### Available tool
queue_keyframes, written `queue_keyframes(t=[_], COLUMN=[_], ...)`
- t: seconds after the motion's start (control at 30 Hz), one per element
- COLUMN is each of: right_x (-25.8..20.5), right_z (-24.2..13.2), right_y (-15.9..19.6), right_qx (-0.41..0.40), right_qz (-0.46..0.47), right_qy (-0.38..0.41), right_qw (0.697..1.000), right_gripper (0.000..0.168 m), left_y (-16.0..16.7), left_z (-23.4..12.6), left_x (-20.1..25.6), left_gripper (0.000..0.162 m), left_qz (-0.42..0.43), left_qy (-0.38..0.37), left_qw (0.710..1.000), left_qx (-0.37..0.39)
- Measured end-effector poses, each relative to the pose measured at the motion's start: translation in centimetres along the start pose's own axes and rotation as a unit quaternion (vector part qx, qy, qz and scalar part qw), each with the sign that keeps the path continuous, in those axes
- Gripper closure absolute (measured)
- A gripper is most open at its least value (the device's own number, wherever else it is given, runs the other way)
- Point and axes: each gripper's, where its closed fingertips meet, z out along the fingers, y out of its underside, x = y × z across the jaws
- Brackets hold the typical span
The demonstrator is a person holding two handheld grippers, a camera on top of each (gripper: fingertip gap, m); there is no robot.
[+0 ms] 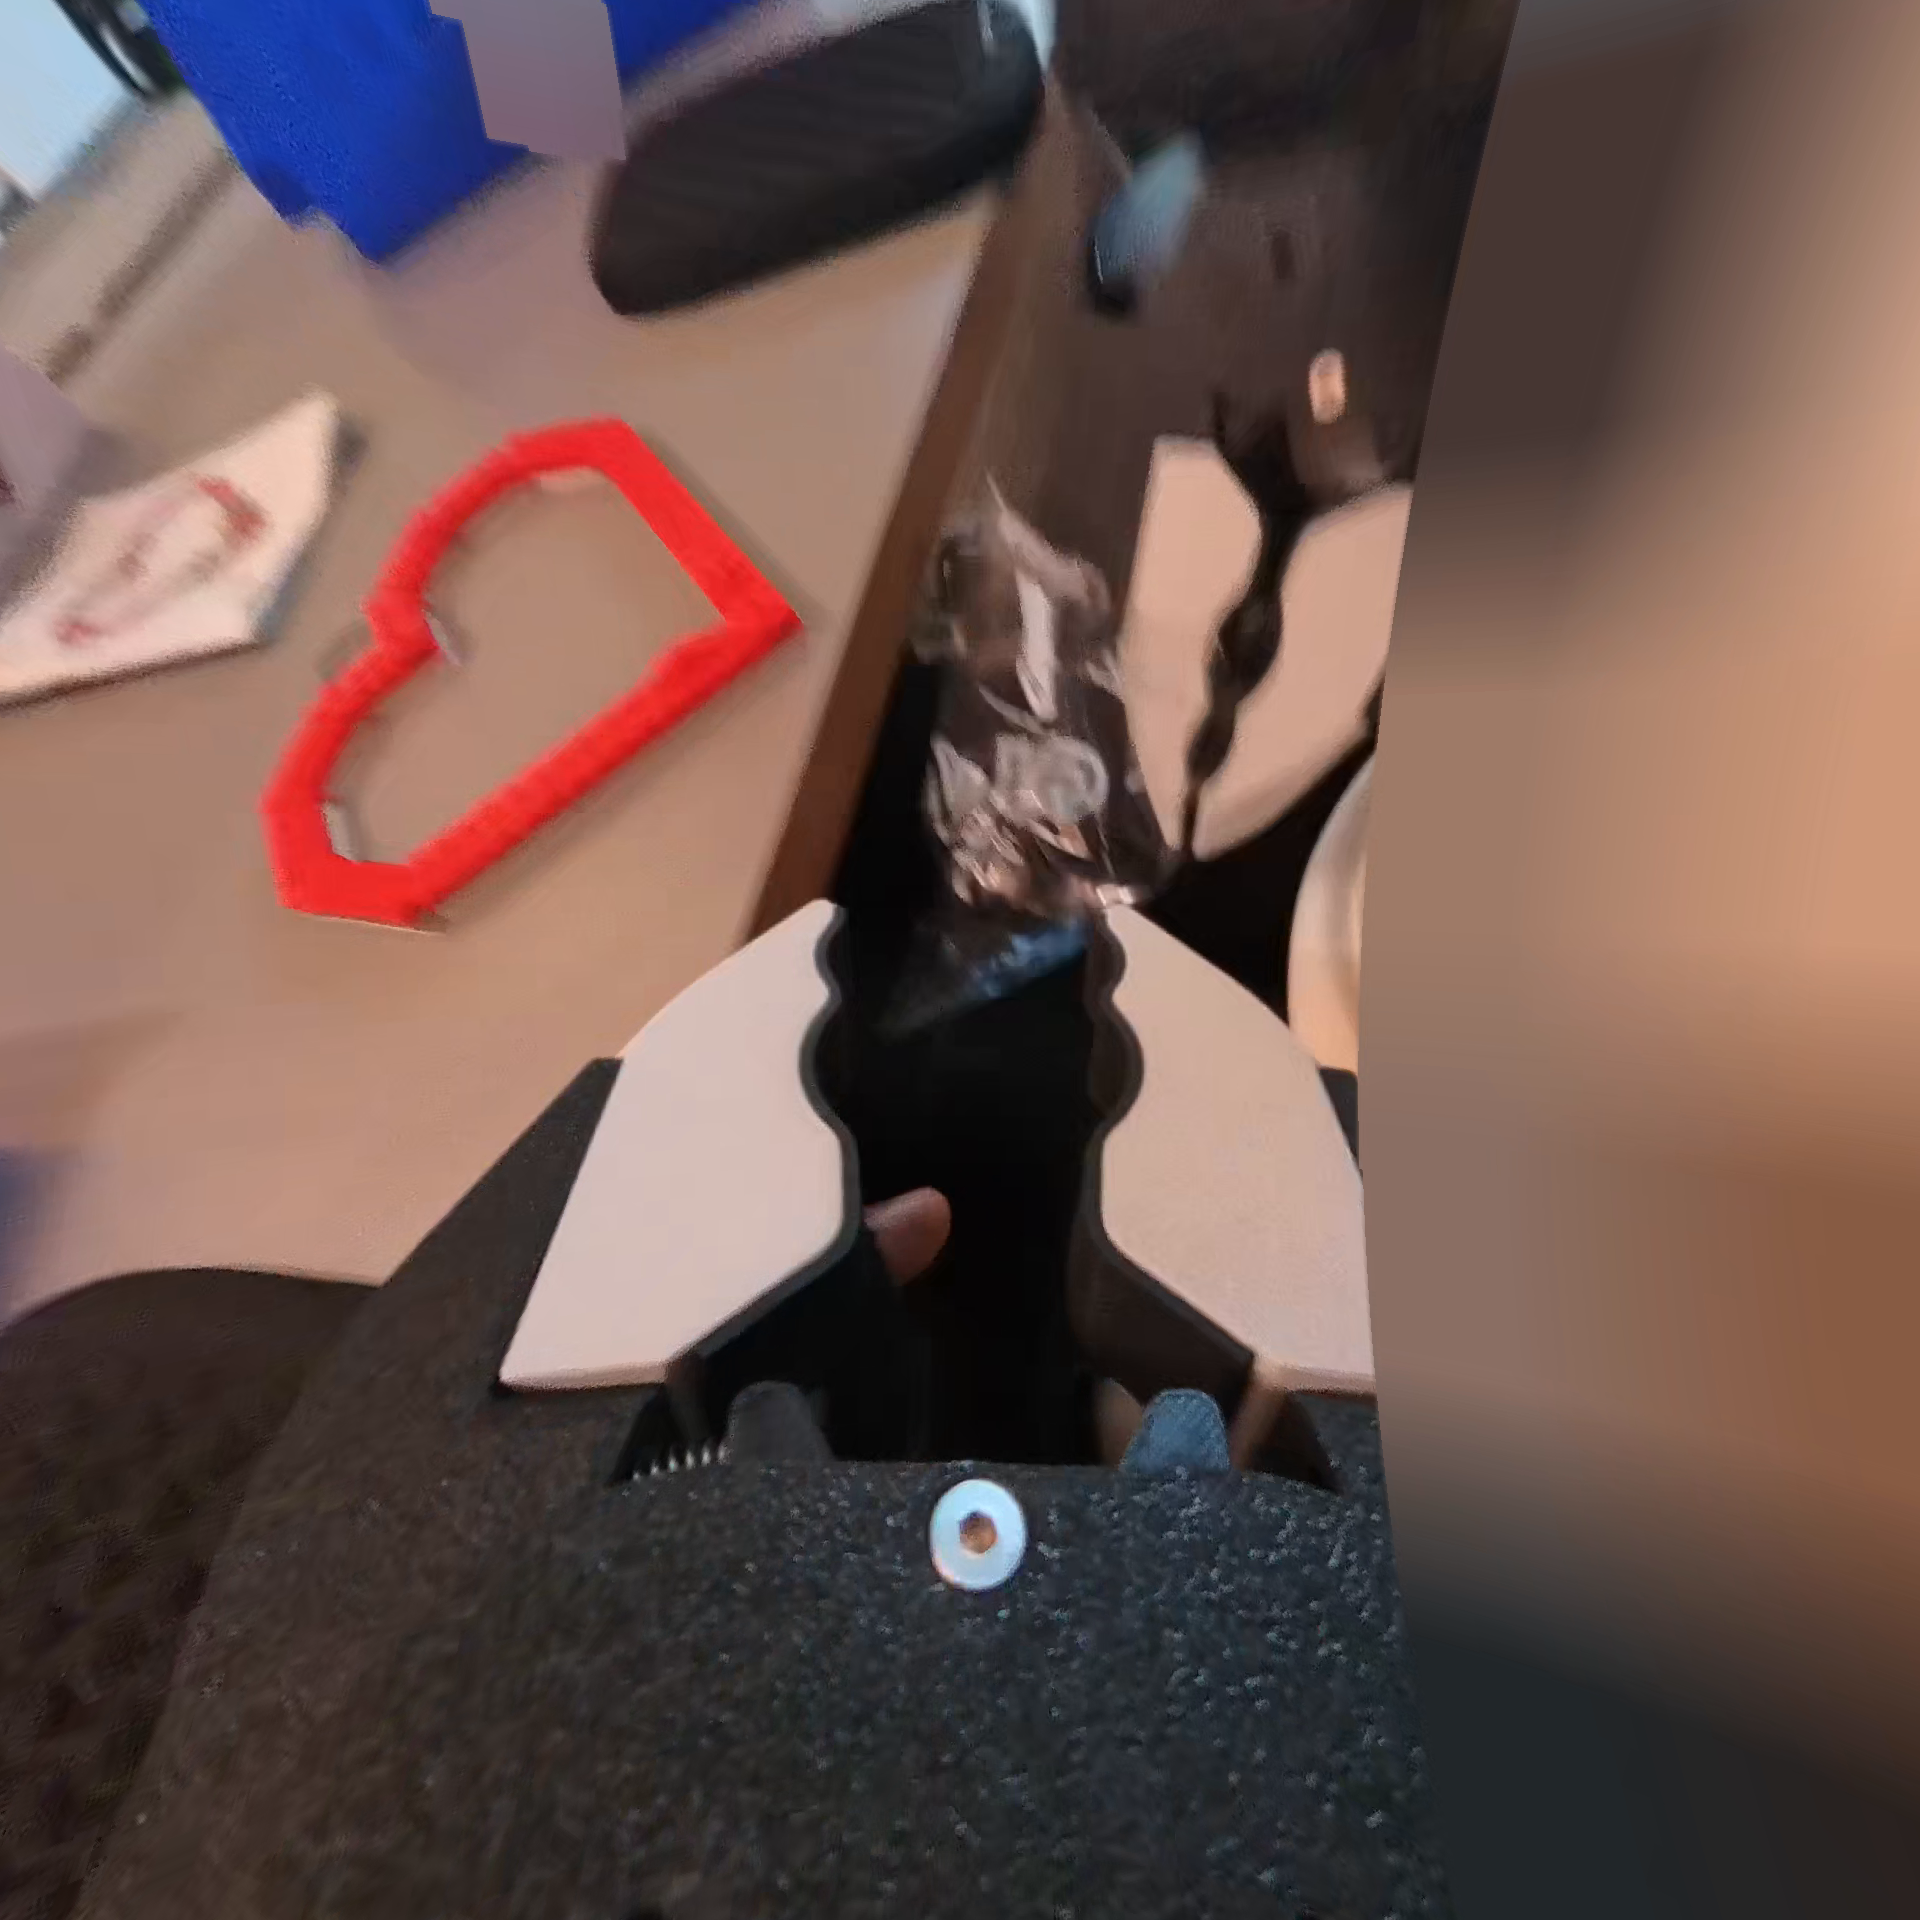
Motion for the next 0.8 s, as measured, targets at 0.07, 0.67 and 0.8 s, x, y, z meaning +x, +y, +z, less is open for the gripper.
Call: queue_keyframes(t=[0.07,0.67,0.8], right_x=[0.0,-1.9,-1.2], right_z=[-0.6,-1.4,-4.9], right_y=[0.0,0.4,0.2], right_qx=[-0.015,-0.038,0.019], right_qz=[0.011,-0.036,-0.106], right_qy=[-0.007,-0.098,-0.127], right_qw=[1.000,0.994,0.986], right_gripper=[0.168,0.107,0.119], left_y=[2.8,6.1,4.6], left_z=[2.6,10.7,7.3], left_x=[0.6,-0.6,-2.1], left_gripper=[0.124,0.159,0.157], left_qz=[0.022,0.012,-0.007], left_qy=[-0.048,-0.019,-0.060], left_qw=[0.997,0.999,0.998], left_qx=[-0.048,-0.048,0.010])
